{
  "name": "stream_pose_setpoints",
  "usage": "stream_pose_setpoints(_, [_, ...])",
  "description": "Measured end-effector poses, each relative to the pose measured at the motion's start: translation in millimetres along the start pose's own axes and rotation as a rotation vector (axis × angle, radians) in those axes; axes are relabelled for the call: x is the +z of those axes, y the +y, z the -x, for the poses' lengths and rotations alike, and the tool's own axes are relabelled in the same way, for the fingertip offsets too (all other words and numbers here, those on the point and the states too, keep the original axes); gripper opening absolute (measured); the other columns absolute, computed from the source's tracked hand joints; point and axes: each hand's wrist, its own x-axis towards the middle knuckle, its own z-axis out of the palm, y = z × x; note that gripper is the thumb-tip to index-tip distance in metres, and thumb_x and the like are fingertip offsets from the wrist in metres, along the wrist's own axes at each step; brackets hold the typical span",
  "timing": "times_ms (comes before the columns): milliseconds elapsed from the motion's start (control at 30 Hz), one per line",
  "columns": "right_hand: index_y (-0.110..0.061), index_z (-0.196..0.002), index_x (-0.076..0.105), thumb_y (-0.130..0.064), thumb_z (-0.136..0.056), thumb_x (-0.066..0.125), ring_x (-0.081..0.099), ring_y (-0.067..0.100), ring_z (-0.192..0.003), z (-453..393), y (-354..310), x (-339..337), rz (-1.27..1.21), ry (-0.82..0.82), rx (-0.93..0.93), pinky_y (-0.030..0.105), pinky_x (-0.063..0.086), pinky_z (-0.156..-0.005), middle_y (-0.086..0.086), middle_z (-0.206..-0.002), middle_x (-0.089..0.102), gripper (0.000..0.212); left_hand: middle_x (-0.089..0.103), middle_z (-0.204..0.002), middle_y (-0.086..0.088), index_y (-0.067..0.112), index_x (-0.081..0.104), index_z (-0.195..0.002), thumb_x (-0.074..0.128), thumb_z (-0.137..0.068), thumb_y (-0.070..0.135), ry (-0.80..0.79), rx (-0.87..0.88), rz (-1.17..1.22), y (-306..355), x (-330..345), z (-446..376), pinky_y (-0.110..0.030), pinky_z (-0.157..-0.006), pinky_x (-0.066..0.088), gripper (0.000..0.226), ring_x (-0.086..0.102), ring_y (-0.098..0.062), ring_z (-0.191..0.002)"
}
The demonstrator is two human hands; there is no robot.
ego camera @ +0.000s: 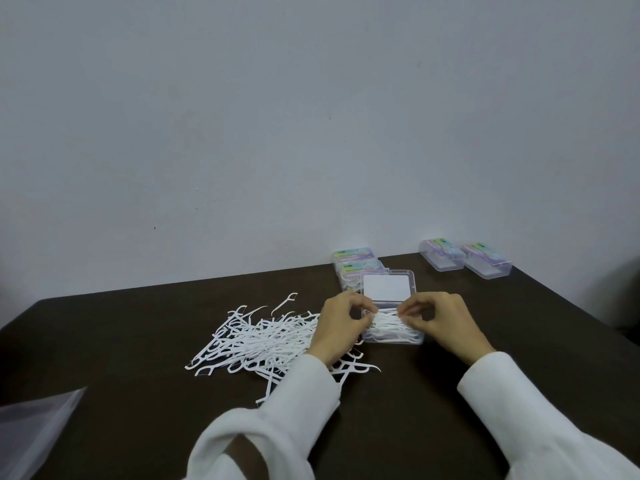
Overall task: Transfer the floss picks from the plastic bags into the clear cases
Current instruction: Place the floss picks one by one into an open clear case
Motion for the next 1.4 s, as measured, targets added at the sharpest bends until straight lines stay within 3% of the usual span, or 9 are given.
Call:
stream_pose_setpoints(133, [-0.026,-0.084,0.069,-0.006,-0.076,0.073,0.065,-0.001,-0.075,1.6,0.4,-2.4,0.021,-0.015,-0.023,0.008,0.05,-0.071,-0.008,-0.082,0.071,0.023,0.065,-0.108,0.005,0.016,0.074,-0.094,0.065,-0.086,0.013,-0.01,0.004,-0.012,-0.3,0.0,-1.3,-0.016,-0.089,0.04,0.012,0.056,-0.004,-0.102])
stream_pose_setpoints(233, [-0.025,-0.087,0.07,-0.011,-0.076,0.074,0.064,0.0,-0.076,1.7,0.3,-0.8,0.073,-0.017,-0.063,0.016,0.05,-0.082,-0.007,-0.083,0.071,0.018,0.065,-0.11,0.005,0.015,0.074,-0.096,0.063,-0.088,0.012,-0.02,0.0,-0.009,0.7,-1.1,-0.8,-0.017,-0.09,0.042,0.014,0.056,-0.004,-0.103])
stream_pose_setpoints(367, [-0.032,-0.088,0.066,-0.019,-0.08,0.071,0.061,-0.002,-0.08,2.6,1.5,0.4,0.172,0.031,-0.083,0.029,0.023,-0.106,-0.015,-0.083,0.068,0.016,0.064,-0.111,0.005,0.015,0.073,-0.098,0.061,-0.089,0.01,-0.016,0.005,-0.02,2.1,-4.8,1.7,-0.005,-0.081,0.036,0.017,0.055,-0.004,-0.103])
stream_pose_setpoints(500, [-0.033,-0.089,0.065,-0.022,-0.083,0.067,0.058,0.002,-0.083,3.7,-8.8,7.0,0.151,0.129,-0.123,0.029,0.03,-0.1,-0.019,-0.081,0.062,0.013,0.066,-0.106,0.005,0.017,0.073,-0.098,0.06,-0.088,0.007,-0.007,0.027,-0.007,4.1,-18.5,8.1,-0.001,-0.077,0.037,0.019,0.057,-0.003,-0.096])
stream_pose_setpoints(667, [-0.033,-0.091,0.064,-0.023,-0.086,0.063,0.051,-0.003,-0.085,7.4,-39.4,23.3,0.133,0.061,-0.189,0.021,0.023,-0.092,-0.017,-0.088,0.063,0.011,0.068,-0.104,0.012,0.027,0.072,-0.094,0.06,-0.089,0.01,-0.038,0.01,-0.004,-7.3,-53.1,27.0,-0.016,-0.092,0.043,0.022,0.058,0.001,-0.102])
stream_pose_setpoints(900, [-0.031,-0.095,0.065,-0.025,-0.087,0.062,0.051,-0.005,-0.075,4.5,-74.7,61.9,0.15,-0.015,-0.345,0.022,0.028,-0.091,-0.019,-0.079,0.059,0.011,0.069,-0.094,0.02,0.029,0.071,-0.091,0.063,-0.088,0.011,0.005,-0.026,-0.079,-31.9,-114.2,54.9,0.0,-0.079,0.037,0.02,0.058,0.01,-0.093])
stream_pose_setpoints(1067, [-0.031,-0.118,0.054,-0.036,-0.089,0.055,0.047,-0.001,-0.107,-3.1,-90.2,83.8,0.215,-0.179,-0.375,0.031,0.025,-0.105,-0.017,-0.117,0.056,0.03,0.066,-0.099,0.021,0.035,0.07,-0.095,0.073,-0.08,0.029,-0.021,-0.093,-0.213,-47.4,-149.2,71.0,-0.008,-0.085,0.036,0.017,0.055,0.009,-0.099])
stream_pose_setpoints(1167, [-0.031,-0.129,0.046,-0.042,-0.09,0.051,0.043,0.001,-0.12,-9.3,-95.4,93.4,0.262,-0.25,-0.353,0.029,0.021,-0.109,-0.017,-0.128,0.049,0.041,0.058,-0.105,0.025,0.035,0.068,-0.104,0.078,-0.07,0.047,-0.129,-0.154,-0.313,-53.2,-157.7,78.5,-0.018,-0.091,0.037,0.037,0.049,0.008,-0.103])
stream_pose_setpoints(1400, [-0.025,-0.098,0.068,-0.027,-0.086,0.064,0.059,0.001,-0.087,-14.9,-94.8,89.8,0.148,-0.216,-0.342,0.023,0.046,-0.085,-0.013,-0.094,0.066,0.013,0.065,-0.096,0.019,0.032,0.071,-0.098,0.075,-0.076,0.039,-0.079,-0.069,-0.375,-56.0,-157.8,78.1,-0.029,-0.087,0.049,0.023,0.059,0.004,-0.089])
